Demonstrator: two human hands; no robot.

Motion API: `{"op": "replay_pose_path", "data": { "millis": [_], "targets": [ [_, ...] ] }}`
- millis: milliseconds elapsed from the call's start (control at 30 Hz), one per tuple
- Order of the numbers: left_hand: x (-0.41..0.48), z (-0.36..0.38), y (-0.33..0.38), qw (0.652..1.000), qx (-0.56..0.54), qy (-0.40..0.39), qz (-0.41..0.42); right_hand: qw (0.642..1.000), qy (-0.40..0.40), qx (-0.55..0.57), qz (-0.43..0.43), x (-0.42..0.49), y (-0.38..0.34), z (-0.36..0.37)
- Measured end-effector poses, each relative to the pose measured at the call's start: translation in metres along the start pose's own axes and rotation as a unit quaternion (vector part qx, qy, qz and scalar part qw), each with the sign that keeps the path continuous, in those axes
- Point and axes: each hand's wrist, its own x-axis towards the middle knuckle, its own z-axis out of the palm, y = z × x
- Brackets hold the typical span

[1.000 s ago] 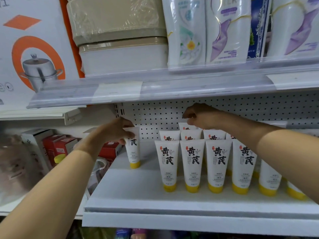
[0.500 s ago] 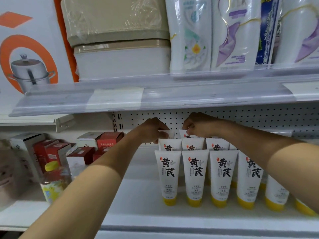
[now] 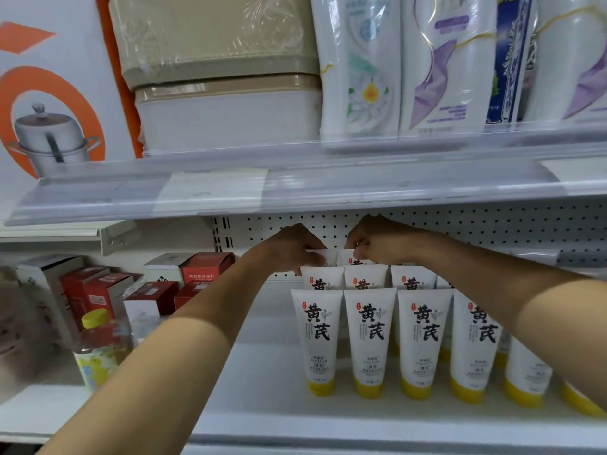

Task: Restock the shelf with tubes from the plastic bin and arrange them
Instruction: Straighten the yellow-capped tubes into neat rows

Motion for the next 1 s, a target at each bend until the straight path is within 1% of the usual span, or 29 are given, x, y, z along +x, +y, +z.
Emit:
{"op": "replay_pose_path", "data": {
  "millis": [133, 333, 500, 700, 767, 867, 1000],
  "targets": [
    [0.002, 0.000, -0.001, 1.000, -0.010, -0.009, -0.009, 1.000, -0.001, 0.003, 0.002, -0.001, -0.001, 0.000],
    [0.004, -0.003, 0.001, 0.997, -0.048, -0.040, -0.044, 1.000, -0.002, 0.004, 0.007, -0.001, -0.001, -0.001],
    [0.003, -0.002, 0.002, 0.996, -0.051, -0.042, -0.062, 1.000, -0.010, 0.003, 0.011, -0.002, -0.004, -0.002],
    [0.001, -0.002, 0.002, 0.997, -0.035, -0.048, -0.057, 1.000, -0.009, 0.030, 0.004, -0.006, -0.005, -0.004],
    [0.000, -0.003, 0.003, 0.997, -0.045, -0.042, -0.053, 0.999, -0.001, 0.037, 0.004, -0.007, -0.006, -0.006],
    [-0.006, -0.007, 0.006, 0.995, -0.099, 0.003, -0.033, 0.999, 0.020, 0.042, 0.015, -0.011, -0.008, -0.009],
    [-0.020, -0.008, 0.004, 0.986, -0.097, 0.133, 0.005, 0.996, 0.078, 0.041, 0.018, -0.026, -0.008, -0.012]
  ]
}}
